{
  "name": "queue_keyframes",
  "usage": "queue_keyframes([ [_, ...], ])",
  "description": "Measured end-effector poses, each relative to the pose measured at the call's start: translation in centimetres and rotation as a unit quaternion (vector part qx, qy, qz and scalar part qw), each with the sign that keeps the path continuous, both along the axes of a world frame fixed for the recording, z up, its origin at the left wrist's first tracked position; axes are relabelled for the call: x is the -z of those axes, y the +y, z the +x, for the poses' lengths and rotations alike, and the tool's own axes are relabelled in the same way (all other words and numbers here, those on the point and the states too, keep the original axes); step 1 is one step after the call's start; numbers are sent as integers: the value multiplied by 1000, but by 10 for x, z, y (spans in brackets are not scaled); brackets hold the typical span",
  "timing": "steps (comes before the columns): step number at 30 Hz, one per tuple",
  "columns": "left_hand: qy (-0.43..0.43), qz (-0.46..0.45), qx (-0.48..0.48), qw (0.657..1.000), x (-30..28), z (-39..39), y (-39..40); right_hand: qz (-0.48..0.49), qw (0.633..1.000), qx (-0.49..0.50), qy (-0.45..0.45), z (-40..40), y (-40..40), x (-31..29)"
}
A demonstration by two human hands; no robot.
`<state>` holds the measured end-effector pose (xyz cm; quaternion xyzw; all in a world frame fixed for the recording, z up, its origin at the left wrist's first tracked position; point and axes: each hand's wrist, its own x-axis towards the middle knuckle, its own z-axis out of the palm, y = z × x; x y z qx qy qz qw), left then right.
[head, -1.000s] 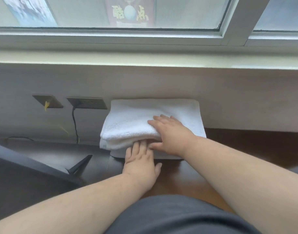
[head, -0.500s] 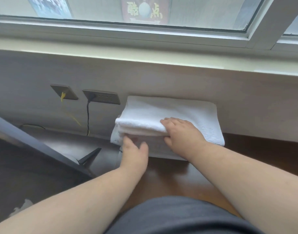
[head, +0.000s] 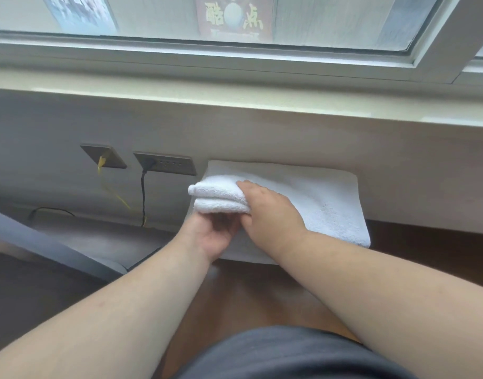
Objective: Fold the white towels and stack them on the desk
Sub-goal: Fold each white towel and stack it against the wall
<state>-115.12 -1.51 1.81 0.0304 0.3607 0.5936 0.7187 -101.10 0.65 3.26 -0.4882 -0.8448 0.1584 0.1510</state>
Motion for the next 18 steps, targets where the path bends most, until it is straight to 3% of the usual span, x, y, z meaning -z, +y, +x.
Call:
queue_keyframes([
  [3,-5,11,65,998,-9,3,17,-3,999,13,49,7,-2,1],
  [6,-143,-76,60,985,-4,-1,28,-5,998,1,67,8,-5,1],
  [8,-166,-89,38,981,2,-11,38,-4,999,-24,40,8,-6,3],
  [12,3,-5,139,990,-14,-33,55,43,995,-83,-32,8,-3,9],
  [15,116,-46,232,965,-21,-55,60,53,983,-139,-106,4,-1,18],
  [18,293,-133,240,916,-20,-63,70,50,968,-177,-174,4,-3,27],
])
